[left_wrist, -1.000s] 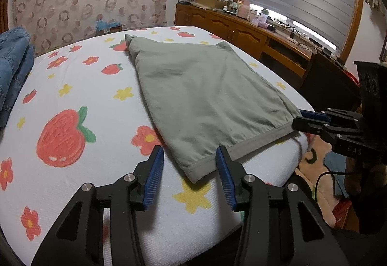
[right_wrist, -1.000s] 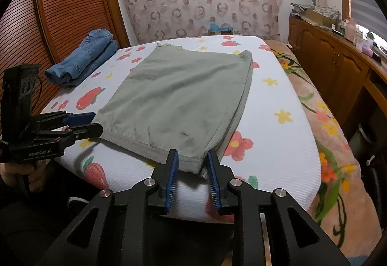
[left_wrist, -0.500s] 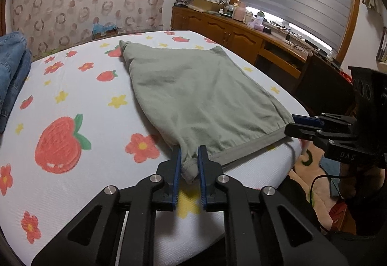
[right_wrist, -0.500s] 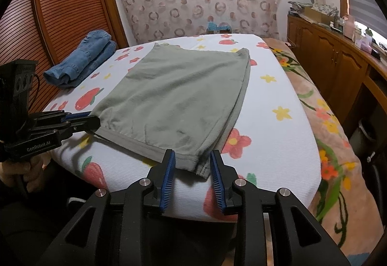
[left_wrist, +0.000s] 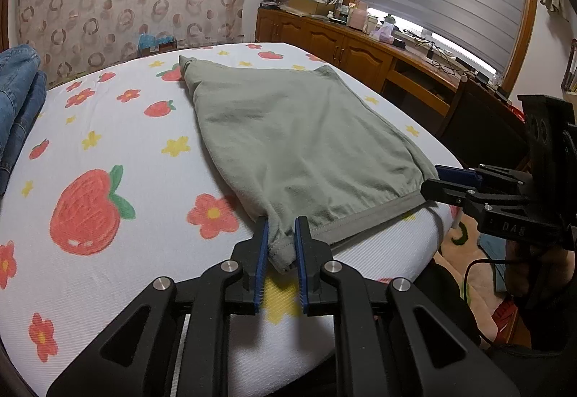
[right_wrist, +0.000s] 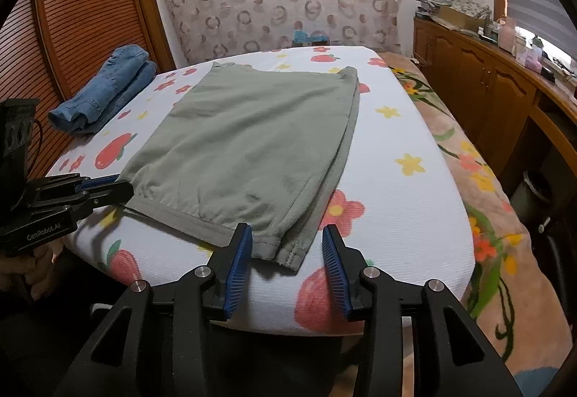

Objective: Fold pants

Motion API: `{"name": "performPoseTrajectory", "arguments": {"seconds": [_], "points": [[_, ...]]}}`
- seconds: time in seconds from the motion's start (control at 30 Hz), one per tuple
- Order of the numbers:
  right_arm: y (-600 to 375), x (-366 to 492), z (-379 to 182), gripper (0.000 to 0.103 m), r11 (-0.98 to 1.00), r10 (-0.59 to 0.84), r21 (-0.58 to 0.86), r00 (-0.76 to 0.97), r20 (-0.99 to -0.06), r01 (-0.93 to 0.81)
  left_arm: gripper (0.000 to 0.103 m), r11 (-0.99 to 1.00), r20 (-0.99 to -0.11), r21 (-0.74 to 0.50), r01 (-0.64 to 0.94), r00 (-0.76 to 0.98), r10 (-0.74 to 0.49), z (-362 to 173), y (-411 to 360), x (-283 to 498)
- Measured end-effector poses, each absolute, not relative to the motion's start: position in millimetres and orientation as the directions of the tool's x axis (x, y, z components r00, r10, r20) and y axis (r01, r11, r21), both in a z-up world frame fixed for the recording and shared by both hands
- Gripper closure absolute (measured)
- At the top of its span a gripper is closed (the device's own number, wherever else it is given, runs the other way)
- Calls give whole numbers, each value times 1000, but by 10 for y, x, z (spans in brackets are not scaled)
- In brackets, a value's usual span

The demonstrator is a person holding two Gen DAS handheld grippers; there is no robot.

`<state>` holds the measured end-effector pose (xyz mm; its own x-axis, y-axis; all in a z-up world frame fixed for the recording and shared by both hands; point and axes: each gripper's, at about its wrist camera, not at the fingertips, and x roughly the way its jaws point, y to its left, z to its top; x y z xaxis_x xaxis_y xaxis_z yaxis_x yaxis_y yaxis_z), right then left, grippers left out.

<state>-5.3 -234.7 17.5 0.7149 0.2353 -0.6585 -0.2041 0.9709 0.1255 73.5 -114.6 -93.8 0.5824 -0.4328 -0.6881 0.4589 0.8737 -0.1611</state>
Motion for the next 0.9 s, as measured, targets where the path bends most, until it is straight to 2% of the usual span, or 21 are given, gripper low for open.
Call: {"name": "performPoseTrajectory", "arguments": {"seconds": [0.1,0.17,0.23,0.3,0.47,0.5,0.53,0.6,0.67,0.77,0.9], "points": [[-2321,-54,170,61,966,252,128,711,-656,-224,86,875,-688,-168,454,582,-434,-960,-1129,742],[-2300,-59,165,61,964,258,125,710,-655,-235,77,881,-689,-170,442,586,-427,-975,-1110,751],[-2293,-61,159,75,960,269,123,708,-653,-251,70,890,-691,-178,421,590,-418,-995,-1067,765],[-2317,-47,146,86,946,319,171,693,-646,-275,67,891,-688,-186,414,592,-419,-1003,-1036,768],[-2374,-28,115,88,939,343,207,696,-631,-275,67,892,-688,-167,421,598,-411,-993,-1066,721],[-2377,-26,110,88,938,345,210,698,-628,-274,68,888,-689,-168,429,593,-417,-992,-1075,720],[-2384,-26,106,88,938,346,213,699,-626,-274,75,880,-688,-175,441,585,-430,-992,-1086,712],[-2378,-25,102,88,937,348,216,701,-623,-273,79,877,-692,-175,447,578,-433,-976,-1112,713],[-2361,-24,114,89,936,351,219,703,-618,-275,90,875,-697,-166,455,573,-431,-945,-1145,713],[-2339,-18,168,89,933,359,213,712,-603,-290,93,874,-690,-167,457,578,-435,-888,-1150,714],[-2350,-32,331,89,928,372,206,734,-568,-311,93,870,-640,-210,447,609,-468,-665,-1053,709]]}}
